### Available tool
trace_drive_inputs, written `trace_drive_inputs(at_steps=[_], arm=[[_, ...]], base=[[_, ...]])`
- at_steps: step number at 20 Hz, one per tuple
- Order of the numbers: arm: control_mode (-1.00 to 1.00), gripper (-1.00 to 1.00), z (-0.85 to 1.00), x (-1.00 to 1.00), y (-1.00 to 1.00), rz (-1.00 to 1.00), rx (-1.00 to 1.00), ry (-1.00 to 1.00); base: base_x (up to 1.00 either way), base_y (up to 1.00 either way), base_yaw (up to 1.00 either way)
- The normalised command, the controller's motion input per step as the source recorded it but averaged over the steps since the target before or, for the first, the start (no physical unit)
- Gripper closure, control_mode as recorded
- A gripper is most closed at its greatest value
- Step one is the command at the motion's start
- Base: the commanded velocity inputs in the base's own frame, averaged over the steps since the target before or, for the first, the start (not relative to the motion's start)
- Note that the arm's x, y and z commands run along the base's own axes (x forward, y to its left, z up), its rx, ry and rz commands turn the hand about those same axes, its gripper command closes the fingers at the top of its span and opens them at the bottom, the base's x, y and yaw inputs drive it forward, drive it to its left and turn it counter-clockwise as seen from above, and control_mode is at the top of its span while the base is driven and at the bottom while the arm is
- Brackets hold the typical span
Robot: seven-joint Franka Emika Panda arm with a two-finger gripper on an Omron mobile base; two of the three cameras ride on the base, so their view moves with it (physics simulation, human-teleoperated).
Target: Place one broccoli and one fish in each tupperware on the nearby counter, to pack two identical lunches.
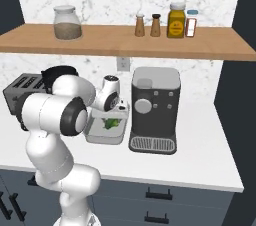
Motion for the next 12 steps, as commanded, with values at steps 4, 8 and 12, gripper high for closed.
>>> trace_drive_inputs(at_steps=[4, 8, 12], arm=[[-1.0, 1.0, -0.03, 0.12, 0.12, 0.11, 0.0, 0.0], [-1.0, 1.0, -0.17, -0.38, 0.03, 0.06, 0.0, -0.01], [-1.0, 1.0, -0.07, -0.44, 0.03, 0.03, 0.0, -0.02]], base=[[0.0, 0.0, 0.0], [0.0, 0.0, 0.0], [0.0, 0.0, 0.0]])
